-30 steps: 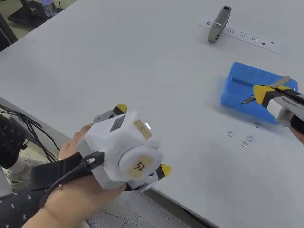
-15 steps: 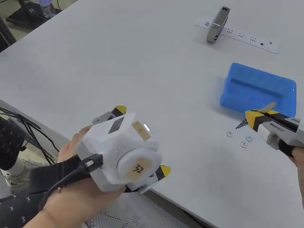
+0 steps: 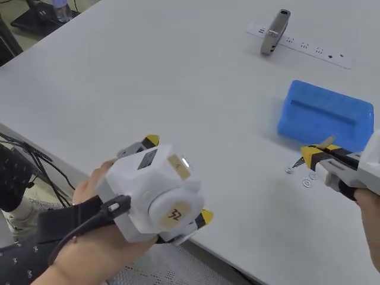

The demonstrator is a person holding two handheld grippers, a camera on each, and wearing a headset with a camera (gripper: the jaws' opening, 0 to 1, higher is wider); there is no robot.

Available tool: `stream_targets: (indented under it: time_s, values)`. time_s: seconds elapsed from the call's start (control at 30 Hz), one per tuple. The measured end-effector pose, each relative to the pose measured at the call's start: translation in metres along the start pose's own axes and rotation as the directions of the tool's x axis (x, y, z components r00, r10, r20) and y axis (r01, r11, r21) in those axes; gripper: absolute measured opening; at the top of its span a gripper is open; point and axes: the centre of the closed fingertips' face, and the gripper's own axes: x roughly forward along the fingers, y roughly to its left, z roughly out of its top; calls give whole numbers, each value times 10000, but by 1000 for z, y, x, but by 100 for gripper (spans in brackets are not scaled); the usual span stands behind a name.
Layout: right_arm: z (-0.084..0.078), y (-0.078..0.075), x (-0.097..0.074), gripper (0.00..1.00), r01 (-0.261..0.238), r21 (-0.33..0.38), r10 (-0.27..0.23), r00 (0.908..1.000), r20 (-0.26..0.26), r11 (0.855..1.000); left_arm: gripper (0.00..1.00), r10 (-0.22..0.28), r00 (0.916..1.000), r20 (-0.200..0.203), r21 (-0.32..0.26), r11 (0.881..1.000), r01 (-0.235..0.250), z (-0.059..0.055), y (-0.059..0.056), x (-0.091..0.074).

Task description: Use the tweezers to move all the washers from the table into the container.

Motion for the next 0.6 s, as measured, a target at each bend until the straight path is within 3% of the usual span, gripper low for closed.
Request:
stream_targets:
  time_s: [0.6]
  values:
    - [-4, -3, 3, 3, 139, 361, -139, 9999, -4, 9993, 92, -23, 9999, -126, 70, 10000, 24, -2, 0, 1]
